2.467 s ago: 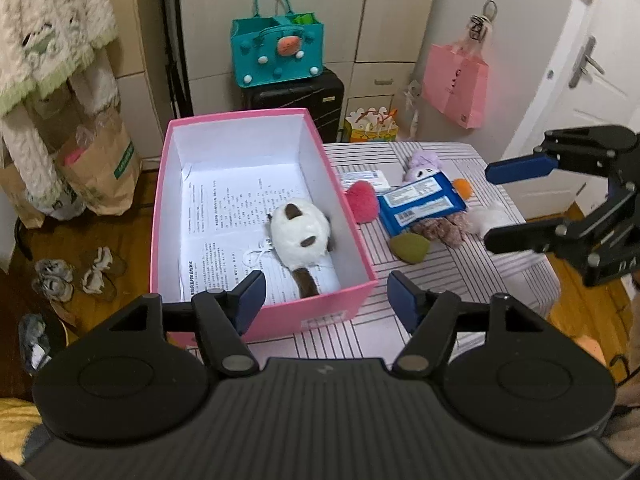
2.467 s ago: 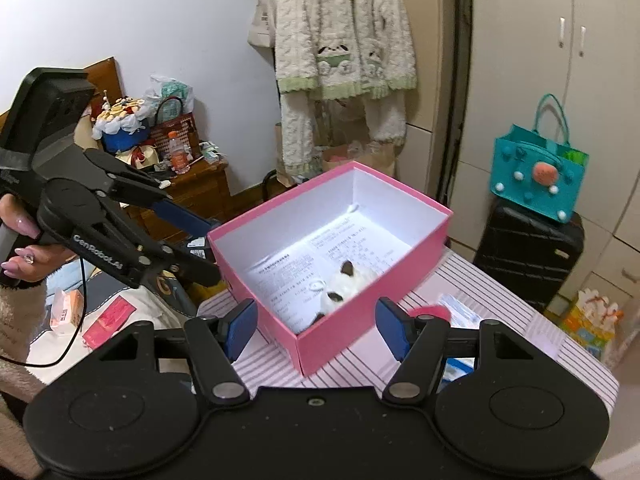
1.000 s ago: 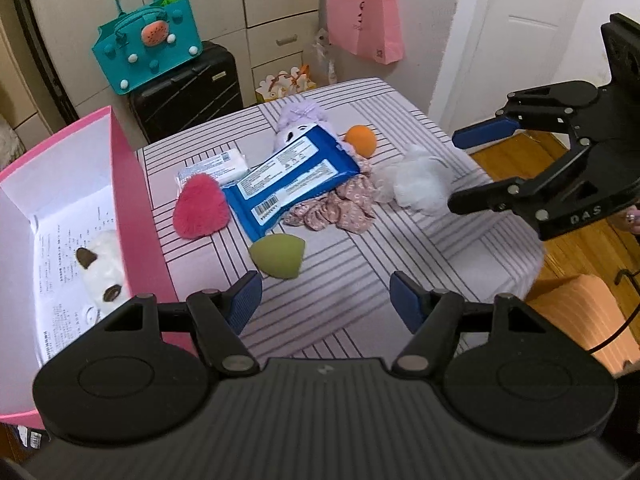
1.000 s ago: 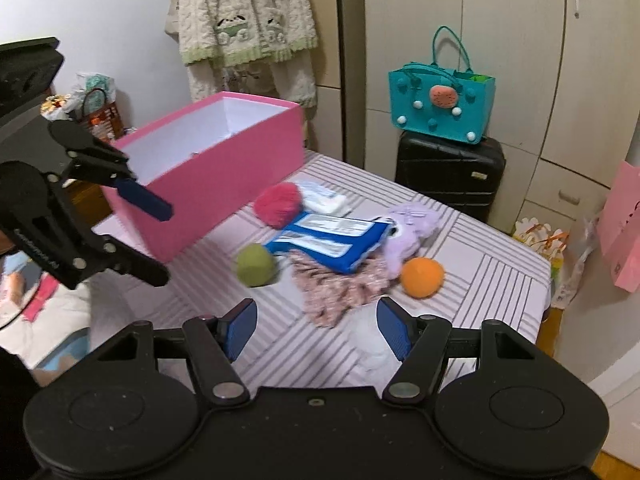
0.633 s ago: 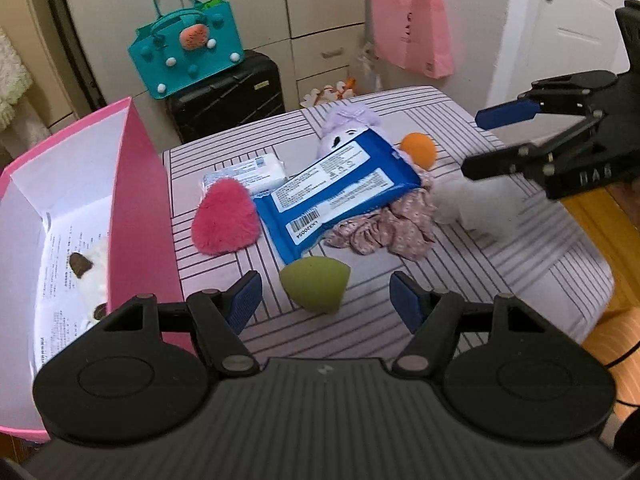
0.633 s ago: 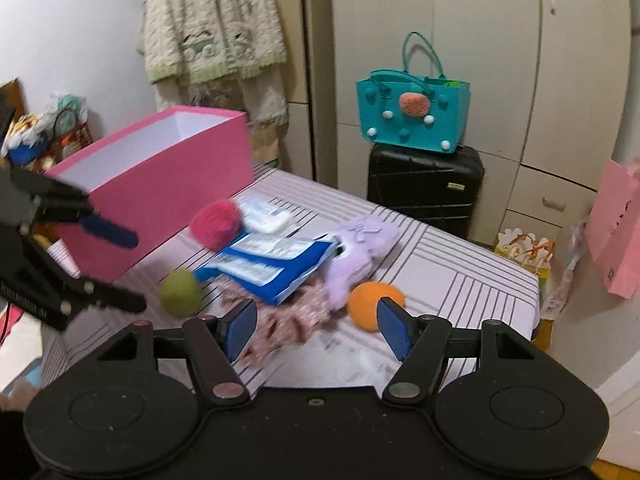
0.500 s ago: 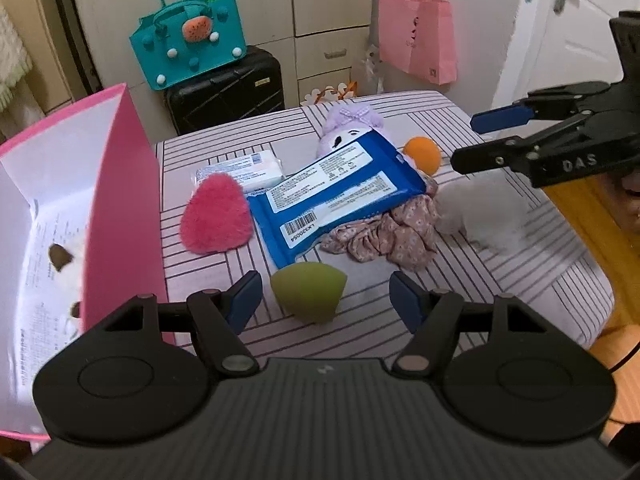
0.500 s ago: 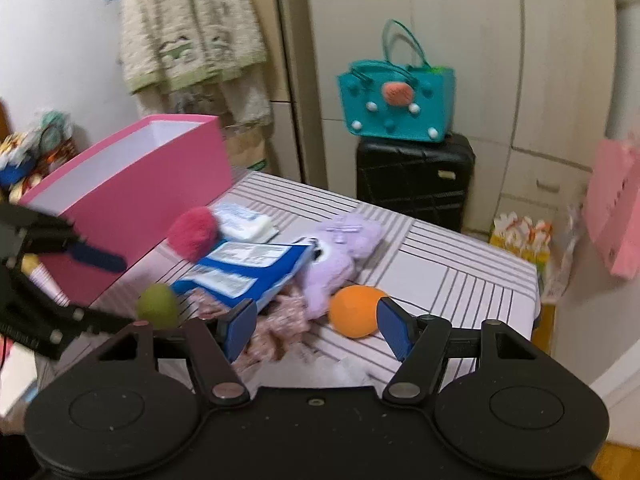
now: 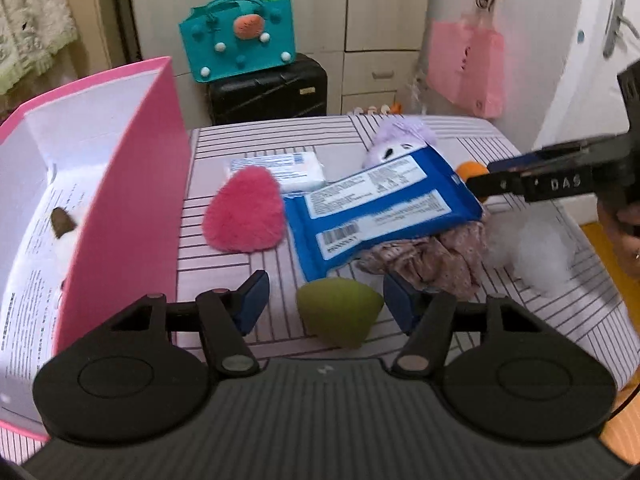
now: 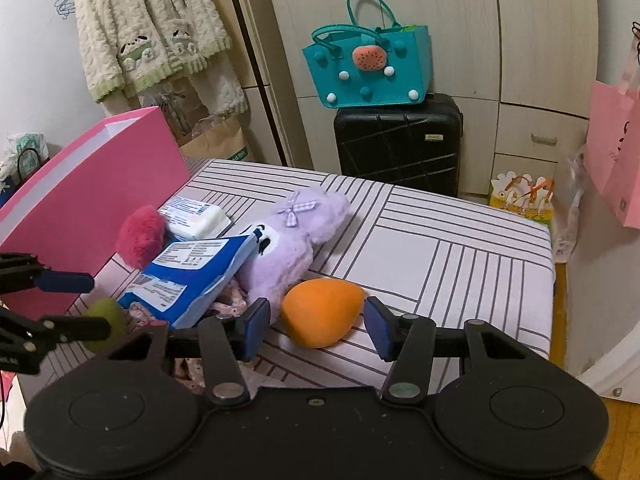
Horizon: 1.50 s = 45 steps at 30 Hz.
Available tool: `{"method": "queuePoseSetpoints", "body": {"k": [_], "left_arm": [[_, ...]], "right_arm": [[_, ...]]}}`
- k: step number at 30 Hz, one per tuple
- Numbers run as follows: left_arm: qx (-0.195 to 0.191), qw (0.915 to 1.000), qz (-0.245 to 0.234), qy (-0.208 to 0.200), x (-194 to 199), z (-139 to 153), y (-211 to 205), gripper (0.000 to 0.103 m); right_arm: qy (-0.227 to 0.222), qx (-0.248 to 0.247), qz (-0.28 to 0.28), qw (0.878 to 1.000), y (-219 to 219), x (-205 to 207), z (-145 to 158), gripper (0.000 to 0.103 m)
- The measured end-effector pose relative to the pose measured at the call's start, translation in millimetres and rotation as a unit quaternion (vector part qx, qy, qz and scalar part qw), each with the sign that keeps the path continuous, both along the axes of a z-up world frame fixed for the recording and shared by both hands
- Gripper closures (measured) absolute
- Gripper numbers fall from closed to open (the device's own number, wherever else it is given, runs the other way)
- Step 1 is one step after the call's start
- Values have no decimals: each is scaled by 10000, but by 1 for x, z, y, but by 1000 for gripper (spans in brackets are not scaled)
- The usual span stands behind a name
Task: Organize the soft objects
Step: 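Grasp the green sponge with the left tool while the right tool grasps the orange sponge, then carry both sponges over the pink box with the left and right tools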
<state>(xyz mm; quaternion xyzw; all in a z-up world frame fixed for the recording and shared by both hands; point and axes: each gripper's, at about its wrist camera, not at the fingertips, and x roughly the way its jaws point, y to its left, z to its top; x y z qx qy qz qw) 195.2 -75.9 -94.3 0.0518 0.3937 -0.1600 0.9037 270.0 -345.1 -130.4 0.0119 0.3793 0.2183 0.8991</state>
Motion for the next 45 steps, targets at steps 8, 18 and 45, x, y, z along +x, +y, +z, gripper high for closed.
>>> {"method": "queuePoseSetpoints", "body": {"k": [8,18,45], "left_arm": [[-195,9998,-44,66,-4,-6,4,41],[36,9999,92,31,0,-18,-9,53],[-328,9993,-113,120,-30,2,10,59]], "right_arm": [[-94,-10,18,10000,1,1,-5,58],[-269,-103,97,9995,2,-9,6,58],[110,372,471,9981,49,-87,42,58]]}}
